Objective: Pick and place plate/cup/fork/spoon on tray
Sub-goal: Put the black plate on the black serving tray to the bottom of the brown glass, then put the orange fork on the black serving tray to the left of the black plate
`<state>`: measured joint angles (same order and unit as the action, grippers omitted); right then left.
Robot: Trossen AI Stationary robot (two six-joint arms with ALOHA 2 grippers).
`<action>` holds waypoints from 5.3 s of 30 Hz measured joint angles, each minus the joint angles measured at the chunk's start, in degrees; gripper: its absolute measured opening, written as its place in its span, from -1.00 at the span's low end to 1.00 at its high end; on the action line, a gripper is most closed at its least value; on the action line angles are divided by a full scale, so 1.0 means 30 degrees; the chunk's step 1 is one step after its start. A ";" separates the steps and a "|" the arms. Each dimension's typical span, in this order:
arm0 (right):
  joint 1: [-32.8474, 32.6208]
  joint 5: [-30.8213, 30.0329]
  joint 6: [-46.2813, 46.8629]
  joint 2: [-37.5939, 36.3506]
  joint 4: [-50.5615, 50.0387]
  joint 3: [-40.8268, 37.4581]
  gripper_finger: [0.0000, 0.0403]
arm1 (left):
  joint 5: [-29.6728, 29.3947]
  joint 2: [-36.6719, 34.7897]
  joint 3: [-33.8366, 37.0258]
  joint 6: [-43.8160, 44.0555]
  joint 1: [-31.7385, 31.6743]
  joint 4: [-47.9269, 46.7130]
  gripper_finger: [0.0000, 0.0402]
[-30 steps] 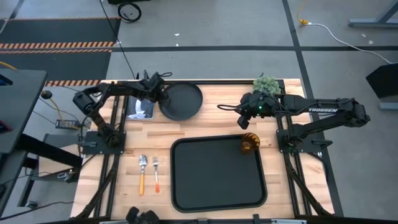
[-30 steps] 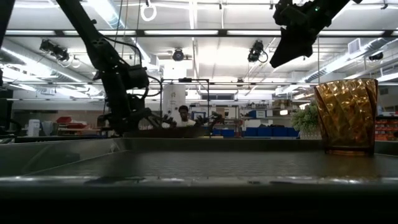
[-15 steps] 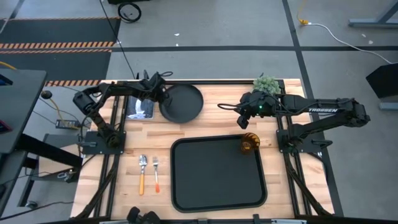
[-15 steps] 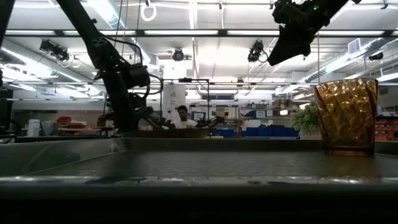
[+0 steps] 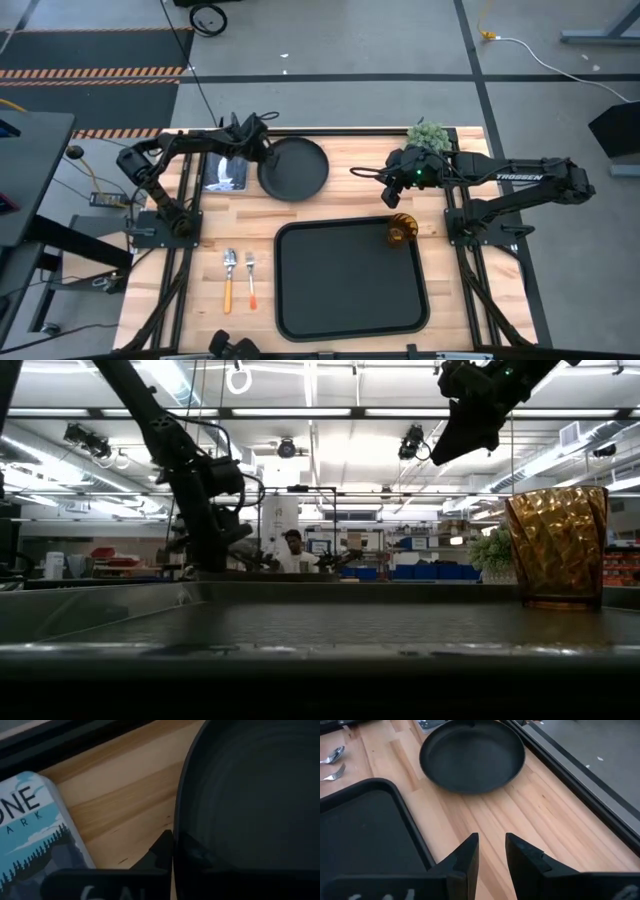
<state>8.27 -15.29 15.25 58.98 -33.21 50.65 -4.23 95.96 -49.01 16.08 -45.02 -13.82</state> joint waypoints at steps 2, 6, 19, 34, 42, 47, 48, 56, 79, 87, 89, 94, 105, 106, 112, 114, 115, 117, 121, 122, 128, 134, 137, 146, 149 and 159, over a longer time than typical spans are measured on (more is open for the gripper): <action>0.0028 0.0000 0.0000 0.0000 -0.0048 0.0000 -0.49 | 0.0062 0.0000 -0.0645 -0.0055 0.0189 -0.0757 -0.93; 0.0058 -0.0007 -0.0107 0.0000 -0.0283 0.0000 -0.49 | 0.0550 0.0007 -0.1823 -0.0484 0.0985 -0.1622 -0.93; 0.0332 -0.0006 -0.0510 -0.0163 -0.0459 -0.0007 -0.49 | 0.2190 0.0015 -0.6230 -0.1585 0.3588 -0.5891 -0.93; 0.1809 0.0513 -0.1684 -0.0444 -0.0543 -0.0007 -0.49 | 0.3203 0.0816 -0.6655 -0.0091 0.9688 -0.4712 -0.94; 0.2455 0.1530 -0.2157 -0.0430 -0.0525 -0.0004 -0.49 | 0.2779 0.2612 -0.7362 0.1514 1.3164 -0.3503 -0.94; 0.2455 0.1527 -0.2157 -0.0430 -0.0505 -0.0007 -0.49 | 0.2775 0.4485 -0.9336 0.1646 1.4644 -0.3547 -0.94; 0.2455 0.1530 -0.2157 -0.0430 -0.0503 -0.0007 -0.49 | 0.2775 0.4869 -0.9865 0.1509 1.4896 -0.3646 -0.94; 0.2455 0.1530 -0.2157 -0.0423 -0.0444 -0.0007 -0.49 | 0.2646 0.7598 -1.3404 0.0933 1.6044 -0.4645 -0.94; 0.2433 0.1647 -0.2157 -0.0415 -0.0050 0.0000 -0.49 | 0.1956 0.8684 -1.4075 0.2250 1.6388 -0.2922 -0.72; 0.2426 0.1654 -0.2222 -0.0415 0.0077 0.0000 -0.49 | 0.1796 0.8020 -1.4093 -0.0570 1.6381 -0.4097 -0.47; 0.2426 0.1655 -0.2232 -0.0414 0.0065 0.0000 -0.49 | 0.1789 0.7682 -1.4093 -0.1673 1.6391 -0.5678 -0.43; 0.2412 0.1654 -0.2302 -0.0415 0.0181 0.0007 -0.49 | 0.1778 0.7264 -1.4091 -0.4191 1.6856 -1.0216 -0.43; 0.2006 0.1921 -0.2078 -0.0415 0.0845 0.0007 -0.49 | 0.1812 0.7380 -1.2291 -0.4422 1.8845 -1.1231 -0.49; 0.1901 0.1916 -0.2084 -0.0415 0.0977 0.0007 -0.49 | 0.1800 0.7380 -1.2191 -0.4058 1.9097 -1.0932 -0.49; 0.1617 0.2099 -0.2619 -0.0415 0.1775 0.0007 -0.49 | 0.1807 0.7380 -1.2163 -0.1512 2.0683 -0.8934 -0.49; 0.1617 0.2374 -0.2817 -0.0415 0.1807 0.0007 -0.49 | 0.1807 0.7380 -1.2163 -0.0330 2.1063 -0.8706 -0.49; 0.1624 0.2561 -0.2969 -0.0415 0.1800 0.0007 -0.49 | 0.1783 0.7380 -1.2163 0.0245 2.1207 -0.8614 -0.49; 0.1617 0.2852 -0.3237 -0.0415 0.1807 0.0007 -0.49 | 0.1541 0.7380 -1.2163 0.1552 2.1437 -0.8153 -0.49; 0.1617 0.3275 -0.3826 -0.0415 0.1814 0.0007 -0.49 | 0.1263 0.7408 -1.2163 0.3864 2.1948 -0.6812 -0.49; 0.1617 0.3402 -0.3988 -0.0415 0.1807 0.0007 -0.49 | 0.1267 0.7556 -1.2169 0.4335 2.2053 -0.6445 -0.49; 0.1617 0.4125 -0.4299 -0.0423 0.1815 0.0007 -0.49 | 0.1315 0.8306 -1.2148 0.5920 2.2272 -0.4836 -0.49; 0.1619 0.4348 -0.4306 -0.0430 0.1792 0.0007 -0.49 | 0.0100 0.8322 -1.2148 0.5942 2.2253 -0.2566 -0.49; 0.1617 0.4711 -0.4303 -0.0430 0.1797 0.0007 -0.49 | 0.0146 0.8327 -1.2155 0.5931 2.2253 -0.2188 -0.49; 0.1600 0.5203 -0.3934 -0.0430 0.1865 0.0007 -0.49 | 0.1295 0.7839 -1.2169 0.9495 2.2347 -0.5466 -0.49; 0.1362 0.5452 -0.3976 -0.0430 0.1850 0.0007 -0.49 | 0.0846 0.7824 -1.2163 1.2387 2.2791 -0.7082 -0.53; 0.0534 0.5501 -0.5573 -0.1259 0.2750 0.0000 -0.49 | -0.3006 0.6040 -1.2184 2.2461 2.5240 -1.3057 -0.68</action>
<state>9.87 1.21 -1.47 55.21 -24.96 50.65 -13.25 114.08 -85.56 83.46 30.70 -52.99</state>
